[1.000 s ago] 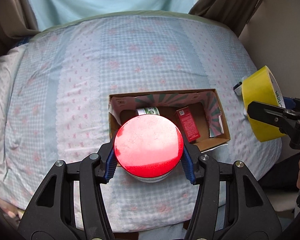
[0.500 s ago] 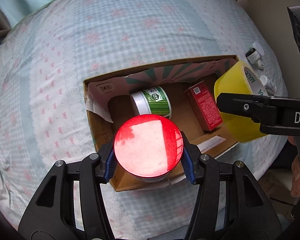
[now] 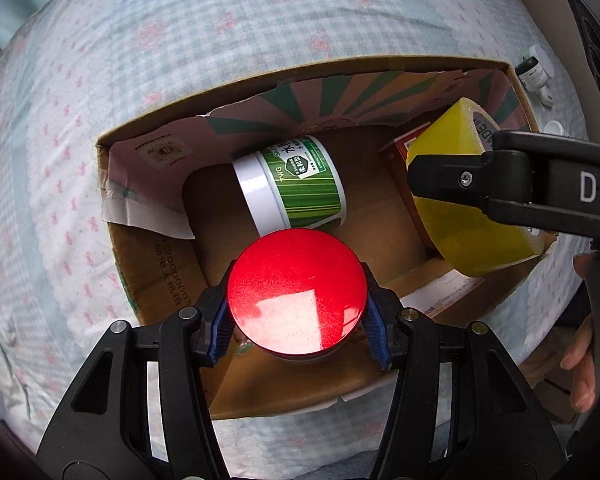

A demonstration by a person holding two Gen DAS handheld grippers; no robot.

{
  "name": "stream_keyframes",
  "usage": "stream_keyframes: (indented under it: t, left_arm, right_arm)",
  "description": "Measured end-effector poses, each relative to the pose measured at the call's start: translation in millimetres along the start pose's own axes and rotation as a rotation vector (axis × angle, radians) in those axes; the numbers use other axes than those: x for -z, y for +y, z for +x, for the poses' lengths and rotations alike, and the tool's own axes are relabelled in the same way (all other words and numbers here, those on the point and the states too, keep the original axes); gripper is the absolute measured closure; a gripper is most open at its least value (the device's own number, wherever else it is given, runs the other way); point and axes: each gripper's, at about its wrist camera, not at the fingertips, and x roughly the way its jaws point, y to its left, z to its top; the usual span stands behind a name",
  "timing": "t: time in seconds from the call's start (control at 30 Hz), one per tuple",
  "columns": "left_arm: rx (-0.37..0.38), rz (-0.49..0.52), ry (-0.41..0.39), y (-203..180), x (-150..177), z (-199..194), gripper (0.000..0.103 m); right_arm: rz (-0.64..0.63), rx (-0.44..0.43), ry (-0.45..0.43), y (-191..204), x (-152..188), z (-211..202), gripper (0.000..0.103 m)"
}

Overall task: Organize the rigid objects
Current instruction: 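Lower and release the red-lidded jar and yellow tape into the box, then move both tools back toward the black-lidded jar and white bottle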

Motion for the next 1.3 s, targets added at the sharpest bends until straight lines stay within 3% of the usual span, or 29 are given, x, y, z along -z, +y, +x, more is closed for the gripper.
stream_keyframes:
  t: [0.03, 0.07, 0.1, 0.13, 0.27, 0.57, 0.7, 0.93, 1.2, 1.3]
  left_arm:
    - [0.013, -0.006, -0.013, 1, 0, -3, 0.052]
    - [0.027, -0.009, -0.019, 2, 0, -6, 0.038]
    - [0.025, -0.012, -0.028, 2, -1, -9, 0.007]
    - [0.009, -0.009, -0.041, 2, -1, -13, 0.001]
    - [-0.012, 0.027, -0.05, 0, 3, -21, 0.0]
    - [0.003, 0.005, -0.075, 8, 15, -38, 0.0]
    - [-0.01, 0.01, -0.101, 6, 19, -48, 0.0]
    - [-0.053, -0.019, -0.15, 13, 38, -77, 0.0]
    - [-0.081, -0.024, -0.237, 14, 70, -136, 0.0]
    - [-0.058, -0.017, -0.284, 11, 80, -159, 0.0]
  right_arm:
    - [-0.001, 0.011, 0.008, 1, -1, 3, 0.005]
    - [-0.006, 0.018, 0.025, 2, -3, 6, 0.005]
    - [-0.016, 0.01, 0.036, 3, -4, 8, 0.0]
    - [-0.016, -0.007, 0.032, 3, -5, 8, 0.0]
    - [0.059, -0.084, -0.022, -7, -7, -4, 0.0]
    - [0.012, -0.033, -0.021, -9, 7, -22, 0.0]
    - [-0.032, -0.019, 0.037, -2, 18, -28, 0.0]
    - [-0.113, 0.013, 0.005, 9, 49, -54, 0.0]
    - [-0.16, 0.028, -0.114, 21, 82, -109, 0.0]
    - [-0.171, 0.06, -0.176, 20, 92, -132, 0.0]
